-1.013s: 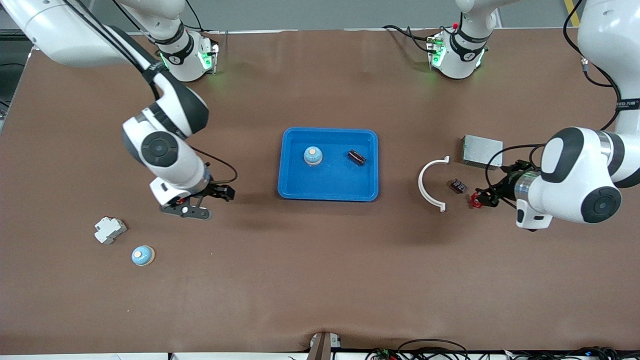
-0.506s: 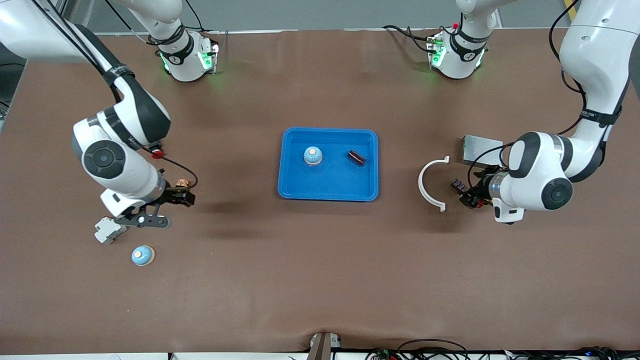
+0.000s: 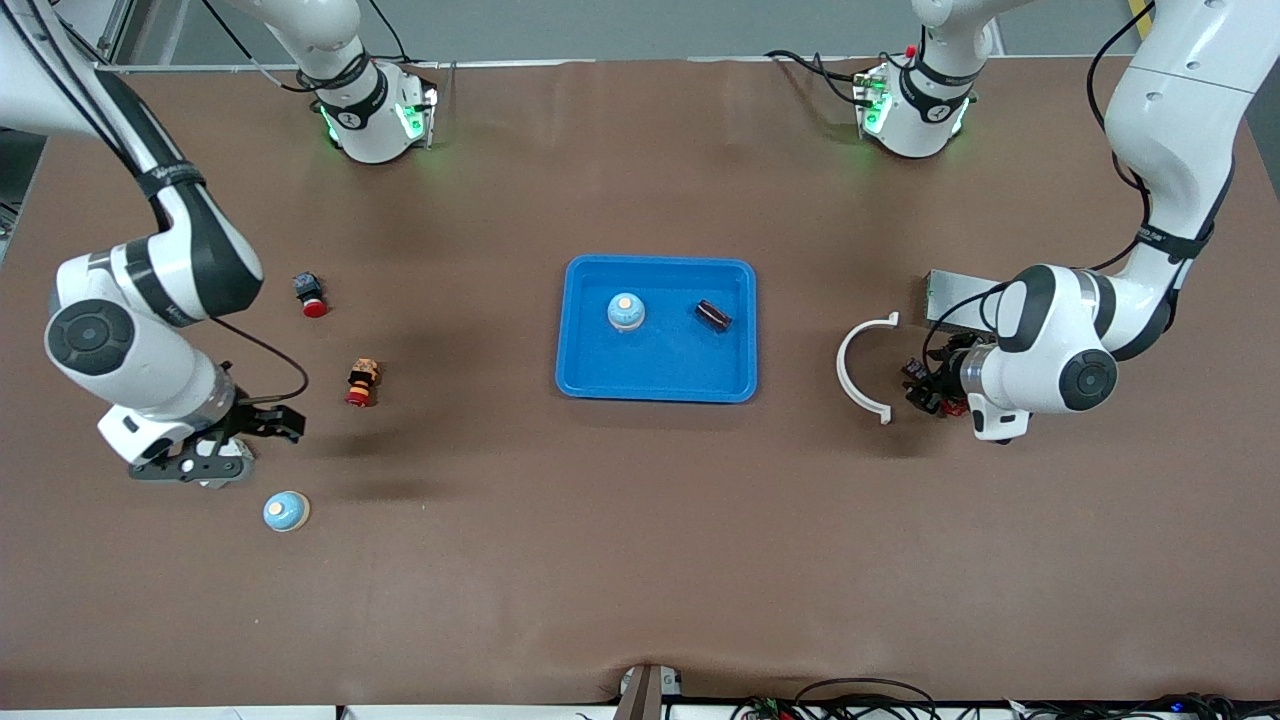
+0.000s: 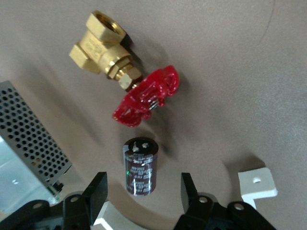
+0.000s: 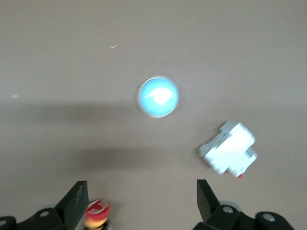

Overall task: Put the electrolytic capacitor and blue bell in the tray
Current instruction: 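Reach the other bell with the right gripper while the left gripper reaches a capacitor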

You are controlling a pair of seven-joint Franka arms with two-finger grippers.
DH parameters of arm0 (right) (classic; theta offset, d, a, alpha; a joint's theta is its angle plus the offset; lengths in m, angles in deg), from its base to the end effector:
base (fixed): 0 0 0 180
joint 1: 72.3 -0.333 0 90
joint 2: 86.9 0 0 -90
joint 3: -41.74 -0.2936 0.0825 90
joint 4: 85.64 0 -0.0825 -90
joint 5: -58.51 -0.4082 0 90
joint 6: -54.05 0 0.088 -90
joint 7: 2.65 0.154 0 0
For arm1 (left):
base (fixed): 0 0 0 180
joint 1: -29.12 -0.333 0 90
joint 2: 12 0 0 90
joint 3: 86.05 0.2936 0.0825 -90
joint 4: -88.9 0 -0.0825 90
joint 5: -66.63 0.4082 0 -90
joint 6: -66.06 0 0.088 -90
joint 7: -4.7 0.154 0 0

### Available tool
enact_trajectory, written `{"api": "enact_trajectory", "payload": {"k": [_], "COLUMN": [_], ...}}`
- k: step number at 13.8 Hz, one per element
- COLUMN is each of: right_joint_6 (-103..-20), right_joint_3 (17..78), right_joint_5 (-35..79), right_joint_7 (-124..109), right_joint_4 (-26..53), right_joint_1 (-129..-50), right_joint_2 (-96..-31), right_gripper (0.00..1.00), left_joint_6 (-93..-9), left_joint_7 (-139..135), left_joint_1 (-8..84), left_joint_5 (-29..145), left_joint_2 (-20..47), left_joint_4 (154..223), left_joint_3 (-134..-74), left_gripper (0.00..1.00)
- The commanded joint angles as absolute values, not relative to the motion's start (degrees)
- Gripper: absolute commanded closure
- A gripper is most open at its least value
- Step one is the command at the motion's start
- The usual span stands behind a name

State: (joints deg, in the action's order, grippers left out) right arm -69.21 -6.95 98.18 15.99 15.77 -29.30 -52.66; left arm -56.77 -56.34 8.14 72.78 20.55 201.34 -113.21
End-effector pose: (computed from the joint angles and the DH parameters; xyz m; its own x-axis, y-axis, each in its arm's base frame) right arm 0.6680 -0.0103 0.2397 0.9956 0.0694 0.0633 0.0606 -0.9894 0.1318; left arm 0.5632 -0.0719 0.1073 0.5627 0.7679 -0.3061 0.7576 -0.6272 -0.1808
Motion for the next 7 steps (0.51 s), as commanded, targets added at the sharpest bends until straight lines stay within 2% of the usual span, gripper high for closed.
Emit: {"api": "enact_trajectory", "payload": {"k": [1,2,5,7], "right_joint_6": [-75.1,-76.7,-77.3,-77.3], "right_joint_3": [-2.4,-0.6,0.9,1.0], "right_joint_5": [99.7,99.3,95.0,90.6], "right_joint_7": [11.6,12.0,13.5,14.1], "right_joint_4": [14.6,14.2,11.2,9.7], "right_joint_1": [-29.8,-30.5,-31.5,-33.3], "right_joint_2": [-49.1,-48.1,-44.7,-43.7], "right_gripper": [0.00,0.00,0.00,0.00], "left_joint_6": [-58.6,-58.6,-59.9,-59.8], "left_joint_7": [-57.3,-57.3,-57.2,-57.6], "left_joint_1": [7.9,7.9,7.5,7.7], "left_joint_5": [73.8,74.7,76.7,78.6], "left_joint_2": [20.5,20.6,21.9,21.8], "left_joint_4": [202.6,202.6,202.5,202.1], "left_joint_3": [-113.0,-112.9,-112.3,-112.3], "left_gripper": [0.32,0.34,0.60,1.00]}}
